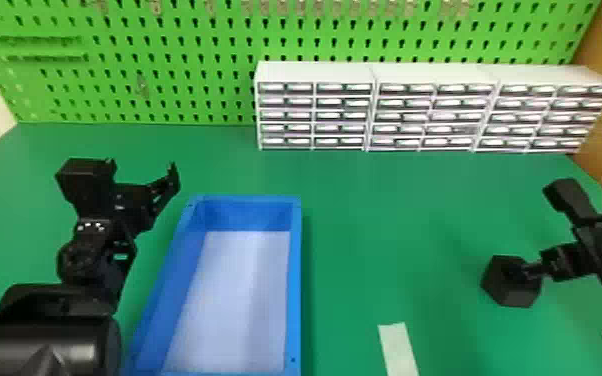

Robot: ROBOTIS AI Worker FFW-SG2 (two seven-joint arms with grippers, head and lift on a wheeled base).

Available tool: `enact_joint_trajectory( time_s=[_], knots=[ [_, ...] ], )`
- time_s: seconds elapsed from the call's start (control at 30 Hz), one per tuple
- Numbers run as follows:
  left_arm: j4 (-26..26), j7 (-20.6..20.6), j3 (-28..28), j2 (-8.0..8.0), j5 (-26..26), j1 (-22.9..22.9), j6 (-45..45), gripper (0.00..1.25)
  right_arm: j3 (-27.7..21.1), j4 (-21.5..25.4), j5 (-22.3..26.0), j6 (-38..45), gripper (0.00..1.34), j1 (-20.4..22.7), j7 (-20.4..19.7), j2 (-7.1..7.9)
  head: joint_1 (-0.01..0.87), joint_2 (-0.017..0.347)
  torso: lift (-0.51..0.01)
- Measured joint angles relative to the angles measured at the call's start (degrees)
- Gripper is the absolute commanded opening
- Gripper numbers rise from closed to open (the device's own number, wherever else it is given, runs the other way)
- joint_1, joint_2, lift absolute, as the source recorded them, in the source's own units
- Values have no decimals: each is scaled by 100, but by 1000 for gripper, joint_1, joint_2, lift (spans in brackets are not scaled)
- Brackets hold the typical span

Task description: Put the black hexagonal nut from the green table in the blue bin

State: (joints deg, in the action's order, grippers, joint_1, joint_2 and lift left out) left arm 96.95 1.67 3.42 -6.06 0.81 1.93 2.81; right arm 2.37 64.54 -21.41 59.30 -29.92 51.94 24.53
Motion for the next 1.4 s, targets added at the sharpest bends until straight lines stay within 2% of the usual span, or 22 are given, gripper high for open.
enact_joint_trajectory(
  time_s=[0.1,0.2,0.33,0.53,1.03,1.4],
  knots=[
    [0,0,1,0,0,0,0,1006,0,-12,-14,-20,812,3,0,-2,686,52,-97],
    [0,0,1,0,-1,0,0,1006,0,-24,-20,-31,746,9,0,-2,686,52,-97],
    [0,0,5,0,-2,0,0,1005,8,-29,-34,-48,566,11,0,-2,686,52,-97],
    [0,0,4,0,-9,-3,0,1006,41,-29,-69,-58,431,13,4,-1,686,52,-97],
    [0,0,12,0,-18,-9,0,1006,168,2,-275,-59,420,-32,298,0,686,52,-97],
    [1,0,10,-17,-15,-9,0,1006,161,434,-582,135,420,-65,635,4,686,52,-97]
  ],
)
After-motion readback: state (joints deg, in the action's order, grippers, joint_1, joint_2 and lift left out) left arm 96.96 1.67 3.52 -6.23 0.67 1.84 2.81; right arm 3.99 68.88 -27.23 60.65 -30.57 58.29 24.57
